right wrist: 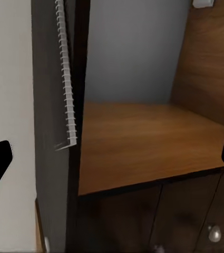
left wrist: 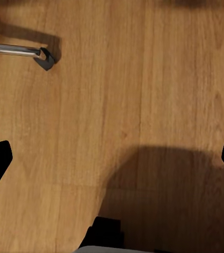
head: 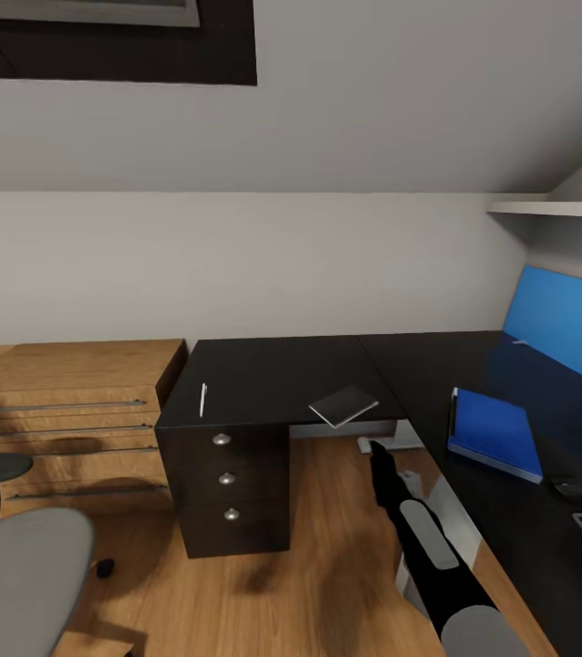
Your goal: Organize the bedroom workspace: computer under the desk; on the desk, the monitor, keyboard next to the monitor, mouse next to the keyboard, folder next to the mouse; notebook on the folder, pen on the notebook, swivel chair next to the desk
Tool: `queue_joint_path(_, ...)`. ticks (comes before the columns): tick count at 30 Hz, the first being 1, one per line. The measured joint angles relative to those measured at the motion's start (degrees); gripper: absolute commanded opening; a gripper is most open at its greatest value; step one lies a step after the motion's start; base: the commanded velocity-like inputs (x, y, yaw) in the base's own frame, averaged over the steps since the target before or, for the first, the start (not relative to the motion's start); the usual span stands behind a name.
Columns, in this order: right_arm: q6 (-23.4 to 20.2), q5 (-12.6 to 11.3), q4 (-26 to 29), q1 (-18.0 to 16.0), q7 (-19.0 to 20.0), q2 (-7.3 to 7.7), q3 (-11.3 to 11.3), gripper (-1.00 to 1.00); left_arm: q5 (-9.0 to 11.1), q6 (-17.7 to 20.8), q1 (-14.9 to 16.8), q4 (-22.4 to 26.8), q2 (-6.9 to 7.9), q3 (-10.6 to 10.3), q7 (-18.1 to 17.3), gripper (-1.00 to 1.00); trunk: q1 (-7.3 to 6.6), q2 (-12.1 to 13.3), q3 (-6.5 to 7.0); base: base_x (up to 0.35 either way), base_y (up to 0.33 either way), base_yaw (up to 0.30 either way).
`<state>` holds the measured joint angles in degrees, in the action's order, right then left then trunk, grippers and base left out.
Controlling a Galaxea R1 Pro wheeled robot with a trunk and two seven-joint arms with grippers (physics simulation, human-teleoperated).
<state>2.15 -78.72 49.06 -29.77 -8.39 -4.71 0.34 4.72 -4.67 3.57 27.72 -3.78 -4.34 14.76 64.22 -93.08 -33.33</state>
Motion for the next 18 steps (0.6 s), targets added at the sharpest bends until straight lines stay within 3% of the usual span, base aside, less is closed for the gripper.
queue_joint_path(5,-1.23,-3.98,-0.02,0.0,0.12,0.14,-0.01,1.0,0.03,-0.02,0.0,0.0,0.01,0.01,0.0,1.0,-0.02,0.0,0.0,0.205,0.0,0.0)
queue_joint_path(9,-1.64,-5.8,-0.03,0.0,0.15,0.19,-0.02,1.0,0.05,-0.03,0.0,0.0,0.03,0.04,0.0,1.0,-0.02,0.0,0.0,0.284,0.0,0.0)
queue_joint_path(18,-1.82,-6.62,-0.04,0.0,0.08,0.44,-0.28,1.0,0.05,-0.03,0.0,0.0,0.04,0.05,0.04,1.0,-0.03,0.0,0.0,0.31,0.022,0.0)
